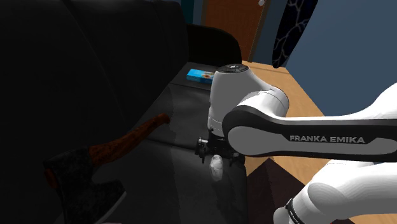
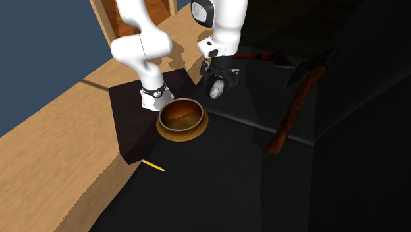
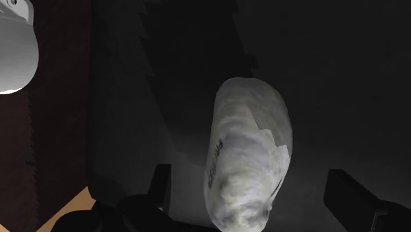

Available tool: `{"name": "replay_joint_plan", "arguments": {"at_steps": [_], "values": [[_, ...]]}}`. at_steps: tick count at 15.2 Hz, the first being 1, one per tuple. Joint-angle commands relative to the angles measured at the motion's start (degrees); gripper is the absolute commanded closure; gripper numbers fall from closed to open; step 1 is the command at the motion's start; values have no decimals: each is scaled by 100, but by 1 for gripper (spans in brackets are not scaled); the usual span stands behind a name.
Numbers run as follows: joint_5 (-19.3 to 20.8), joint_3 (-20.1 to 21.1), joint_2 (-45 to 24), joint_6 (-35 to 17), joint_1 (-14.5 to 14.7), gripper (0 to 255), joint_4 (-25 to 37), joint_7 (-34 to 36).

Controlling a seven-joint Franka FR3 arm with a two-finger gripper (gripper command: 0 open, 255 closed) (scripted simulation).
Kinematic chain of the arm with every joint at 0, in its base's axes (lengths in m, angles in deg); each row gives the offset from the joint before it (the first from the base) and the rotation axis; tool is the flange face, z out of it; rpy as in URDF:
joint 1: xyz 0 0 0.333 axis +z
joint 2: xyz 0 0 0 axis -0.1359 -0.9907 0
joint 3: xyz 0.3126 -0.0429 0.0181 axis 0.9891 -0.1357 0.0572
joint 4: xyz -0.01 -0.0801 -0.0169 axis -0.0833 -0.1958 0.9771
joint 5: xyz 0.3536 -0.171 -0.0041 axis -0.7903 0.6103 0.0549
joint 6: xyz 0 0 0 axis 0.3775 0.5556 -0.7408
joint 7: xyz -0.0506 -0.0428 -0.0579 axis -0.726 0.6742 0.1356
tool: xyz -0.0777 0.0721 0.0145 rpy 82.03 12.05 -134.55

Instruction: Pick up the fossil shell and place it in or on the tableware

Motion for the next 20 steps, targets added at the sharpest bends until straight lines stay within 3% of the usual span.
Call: {"name": "replay_joint_plan", "arguments": {"at_steps": [1, 9, 10, 20], "values": [[-30, 58, -58, -168, -10, 0, -108, -7], [-41, 77, -75, -217, -10, 0, -140, -7], [-41, 77, -75, -217, -10, 255, -140, -7], [-23, 39, -38, -129, -7, 255, -90, -10]]}}
